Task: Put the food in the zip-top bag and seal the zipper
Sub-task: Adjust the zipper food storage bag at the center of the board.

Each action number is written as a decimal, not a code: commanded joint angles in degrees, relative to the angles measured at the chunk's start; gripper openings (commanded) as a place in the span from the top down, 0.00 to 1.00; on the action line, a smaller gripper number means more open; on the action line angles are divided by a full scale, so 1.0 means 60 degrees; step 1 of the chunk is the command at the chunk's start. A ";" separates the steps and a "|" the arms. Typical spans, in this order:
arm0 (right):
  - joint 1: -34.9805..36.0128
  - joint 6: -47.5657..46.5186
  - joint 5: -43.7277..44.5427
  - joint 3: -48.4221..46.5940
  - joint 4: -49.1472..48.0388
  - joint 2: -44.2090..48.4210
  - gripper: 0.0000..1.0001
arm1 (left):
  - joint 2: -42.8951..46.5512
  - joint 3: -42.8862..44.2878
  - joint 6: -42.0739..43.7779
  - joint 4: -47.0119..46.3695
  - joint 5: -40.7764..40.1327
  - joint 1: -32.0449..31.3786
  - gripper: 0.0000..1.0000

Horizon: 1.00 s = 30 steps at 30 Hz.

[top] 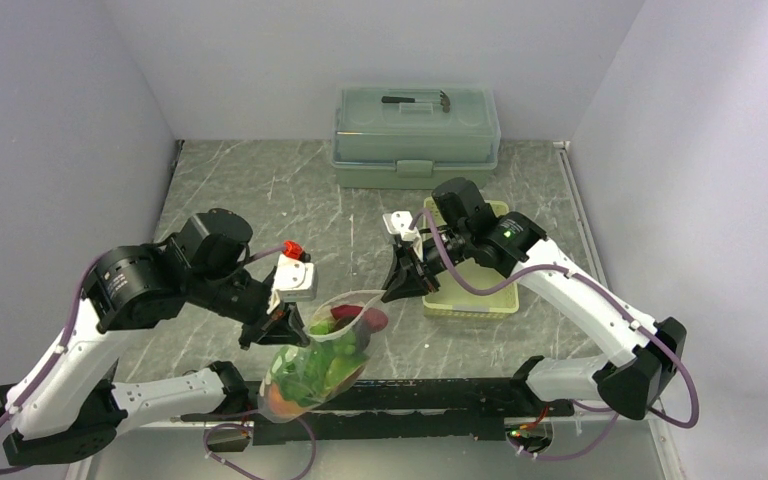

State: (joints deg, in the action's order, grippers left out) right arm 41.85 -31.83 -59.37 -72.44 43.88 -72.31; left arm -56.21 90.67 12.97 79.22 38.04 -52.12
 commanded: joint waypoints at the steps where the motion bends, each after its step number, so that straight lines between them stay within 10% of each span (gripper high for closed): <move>1: 0.0070 -0.0056 -0.0269 -0.0002 -0.0179 0.0415 0.89 | 0.0129 0.0496 0.0433 -0.0228 0.0144 -0.0045 1.00; 3: 0.0081 -0.0006 -0.0022 0.0018 -0.0196 0.0611 1.00 | 0.0085 0.0481 0.0392 -0.0239 0.0075 -0.0055 1.00; 30: 0.0525 0.0152 0.1553 -0.2438 0.2411 0.0475 1.00 | -0.0872 -0.0061 -0.0333 -0.2520 -0.2133 -0.0058 0.60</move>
State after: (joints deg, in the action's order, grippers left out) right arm 43.59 -30.85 -51.37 -81.71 56.71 -68.01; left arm -60.45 90.98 11.88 71.83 25.36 -52.23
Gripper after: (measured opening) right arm 0.019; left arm 0.386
